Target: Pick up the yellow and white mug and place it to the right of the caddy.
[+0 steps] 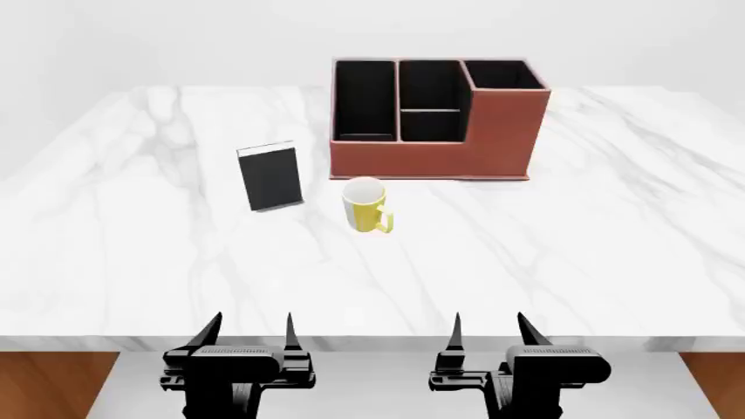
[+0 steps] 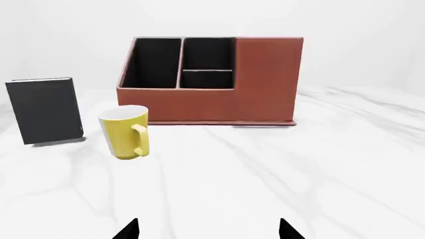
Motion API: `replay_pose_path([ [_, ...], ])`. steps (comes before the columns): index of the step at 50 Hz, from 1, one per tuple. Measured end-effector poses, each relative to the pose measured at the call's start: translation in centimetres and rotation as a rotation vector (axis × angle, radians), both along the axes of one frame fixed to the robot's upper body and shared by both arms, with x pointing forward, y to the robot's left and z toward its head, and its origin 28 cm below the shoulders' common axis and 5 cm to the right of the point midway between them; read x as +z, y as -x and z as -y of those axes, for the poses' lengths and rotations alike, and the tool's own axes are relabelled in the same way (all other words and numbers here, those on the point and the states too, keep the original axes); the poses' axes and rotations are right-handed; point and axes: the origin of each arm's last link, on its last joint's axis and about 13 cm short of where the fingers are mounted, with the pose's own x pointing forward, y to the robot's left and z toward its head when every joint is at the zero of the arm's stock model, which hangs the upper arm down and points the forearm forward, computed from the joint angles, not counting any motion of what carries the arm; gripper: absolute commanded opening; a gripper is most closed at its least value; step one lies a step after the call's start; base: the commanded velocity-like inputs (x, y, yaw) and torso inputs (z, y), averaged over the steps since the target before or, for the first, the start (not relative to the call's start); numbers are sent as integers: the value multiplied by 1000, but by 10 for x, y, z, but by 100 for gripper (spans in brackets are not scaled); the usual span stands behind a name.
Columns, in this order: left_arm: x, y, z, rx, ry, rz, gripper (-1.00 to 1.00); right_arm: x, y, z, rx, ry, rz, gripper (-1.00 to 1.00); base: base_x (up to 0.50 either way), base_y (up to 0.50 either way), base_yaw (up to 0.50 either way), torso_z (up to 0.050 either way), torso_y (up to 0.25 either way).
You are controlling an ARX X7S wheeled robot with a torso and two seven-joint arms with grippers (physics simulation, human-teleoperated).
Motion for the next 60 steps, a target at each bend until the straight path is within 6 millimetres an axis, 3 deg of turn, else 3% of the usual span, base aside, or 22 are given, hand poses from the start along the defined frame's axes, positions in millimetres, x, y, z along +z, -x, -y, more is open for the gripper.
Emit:
replay_pose_path([
  [11,13,0,2,-28,13,-6,100,19,-1,1,-2,-20,1,100,0,0,0,0,0],
  [26,76,-8,3,-46,-23,73,100,85,-15,9,-21,53,60,100,14,-20,0,0,0],
  [32,94,-8,1,-38,-41,108,100,102,-14,10,-21,80,83,100,267,-341,0,0,0],
  [43,107,-5,2,-39,-59,136,100,115,-11,13,-28,106,101,100,340,-364,0,0,0],
  [60,113,-5,3,-36,-82,144,100,118,-10,14,-31,114,107,100,419,-278,0,0,0],
])
